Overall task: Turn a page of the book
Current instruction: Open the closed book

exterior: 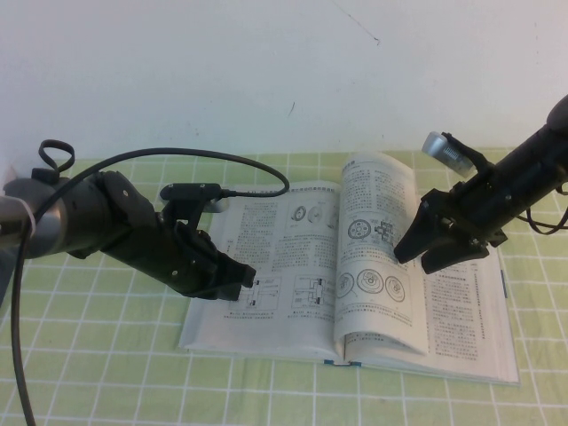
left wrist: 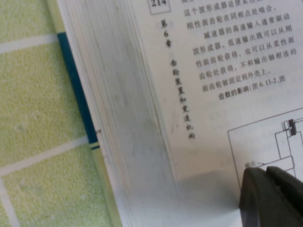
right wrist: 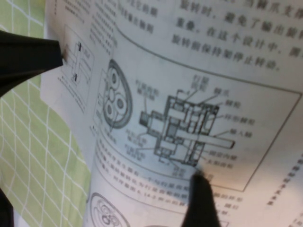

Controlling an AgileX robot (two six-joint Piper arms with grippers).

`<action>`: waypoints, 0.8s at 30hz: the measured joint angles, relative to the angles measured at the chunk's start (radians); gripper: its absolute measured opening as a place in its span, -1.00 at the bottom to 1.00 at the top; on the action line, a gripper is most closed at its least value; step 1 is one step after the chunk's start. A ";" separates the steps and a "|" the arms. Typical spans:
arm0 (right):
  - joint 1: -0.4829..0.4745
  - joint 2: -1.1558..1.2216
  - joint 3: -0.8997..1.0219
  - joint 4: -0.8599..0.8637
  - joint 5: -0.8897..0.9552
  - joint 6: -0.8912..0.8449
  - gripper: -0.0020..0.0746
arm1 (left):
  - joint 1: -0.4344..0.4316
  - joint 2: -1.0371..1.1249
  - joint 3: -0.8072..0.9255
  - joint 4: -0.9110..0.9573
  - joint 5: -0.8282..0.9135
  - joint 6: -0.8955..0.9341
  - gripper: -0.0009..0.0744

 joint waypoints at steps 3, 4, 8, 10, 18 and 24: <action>0.000 0.000 -0.007 0.000 0.000 0.000 0.26 | 0.000 0.000 0.000 0.000 0.002 0.000 -0.99; 0.000 0.000 -0.011 0.000 0.000 0.000 0.26 | 0.000 0.000 0.000 0.000 0.002 0.000 -0.99; 0.000 0.000 -0.053 -0.038 0.000 0.027 0.26 | 0.000 0.000 0.000 0.000 0.004 0.000 -0.99; 0.000 0.000 -0.070 -0.058 0.000 0.044 0.26 | 0.000 0.000 0.000 0.000 0.004 -0.003 -0.99; 0.000 0.000 -0.082 -0.073 0.000 0.081 0.26 | 0.000 0.000 0.000 0.000 0.006 -0.003 -0.99; 0.000 -0.008 -0.082 -0.162 0.000 0.097 0.26 | 0.000 0.000 0.000 0.000 0.006 -0.003 -0.99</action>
